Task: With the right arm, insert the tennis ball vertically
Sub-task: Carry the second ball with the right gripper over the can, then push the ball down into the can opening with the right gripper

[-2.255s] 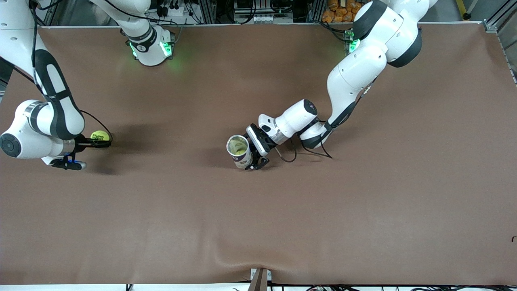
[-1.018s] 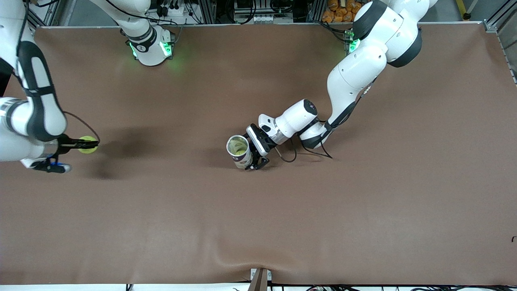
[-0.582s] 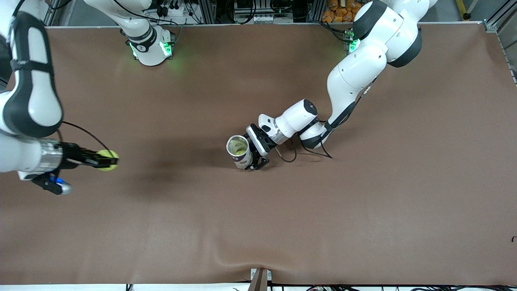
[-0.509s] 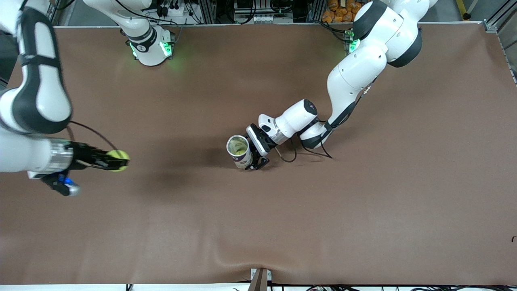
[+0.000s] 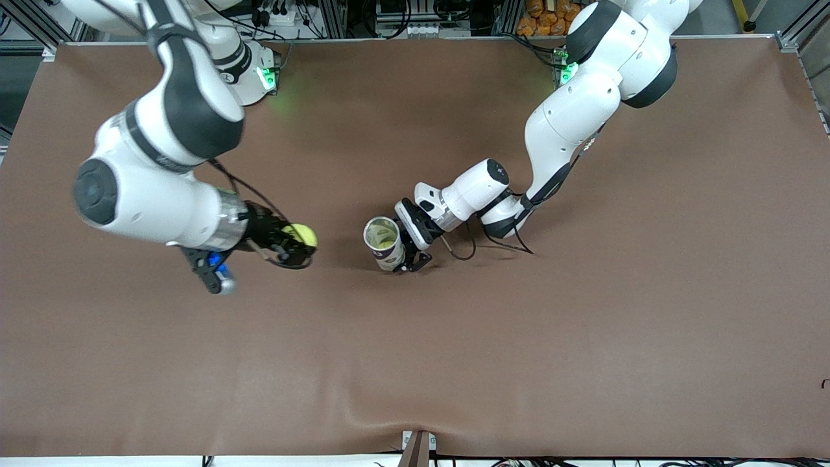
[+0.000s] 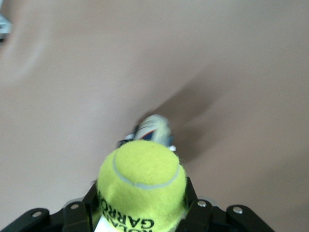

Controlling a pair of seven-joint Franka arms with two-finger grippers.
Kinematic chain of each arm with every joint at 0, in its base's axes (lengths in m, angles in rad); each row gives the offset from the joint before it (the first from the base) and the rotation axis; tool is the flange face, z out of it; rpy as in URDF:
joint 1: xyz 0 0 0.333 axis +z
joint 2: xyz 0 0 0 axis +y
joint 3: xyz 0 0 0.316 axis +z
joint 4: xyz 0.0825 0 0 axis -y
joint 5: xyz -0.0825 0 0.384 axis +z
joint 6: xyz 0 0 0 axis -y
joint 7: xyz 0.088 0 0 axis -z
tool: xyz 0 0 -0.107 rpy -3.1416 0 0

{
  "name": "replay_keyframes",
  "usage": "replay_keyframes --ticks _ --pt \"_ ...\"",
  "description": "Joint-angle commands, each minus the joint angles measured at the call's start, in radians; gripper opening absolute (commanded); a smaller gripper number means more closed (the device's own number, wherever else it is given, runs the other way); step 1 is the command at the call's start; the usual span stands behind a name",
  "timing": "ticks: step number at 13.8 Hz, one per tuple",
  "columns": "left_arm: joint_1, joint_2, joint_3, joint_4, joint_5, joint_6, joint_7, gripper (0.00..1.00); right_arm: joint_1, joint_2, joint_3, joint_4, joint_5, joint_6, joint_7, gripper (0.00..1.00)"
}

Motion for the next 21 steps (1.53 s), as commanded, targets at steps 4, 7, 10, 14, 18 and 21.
replay_keyframes --ticks 4,7,10,14,18,21 --pt "0.0 0.007 -0.004 0.008 0.001 0.004 0.005 0.92 0.154 0.133 -0.007 0.044 0.001 0.149 0.154 0.0" --pt "0.0 0.006 -0.004 0.008 -0.001 0.004 0.007 0.92 0.168 0.128 -0.006 0.028 -0.031 0.132 0.156 0.0" --pt "0.0 0.006 -0.004 0.008 -0.001 0.004 0.007 0.92 0.176 0.121 -0.004 0.027 -0.033 0.077 0.18 0.0" --pt "0.0 0.006 -0.004 0.011 -0.001 0.004 0.008 0.92 0.196 0.122 -0.006 -0.004 -0.041 0.069 0.186 0.06" --pt "0.001 0.006 -0.002 0.016 0.002 0.004 0.019 0.99 0.191 0.127 -0.004 -0.004 -0.044 0.064 0.191 0.99" --pt "-0.005 0.006 0.007 0.016 -0.001 0.004 0.022 0.98 0.185 0.119 -0.006 0.008 -0.041 0.04 0.194 1.0"
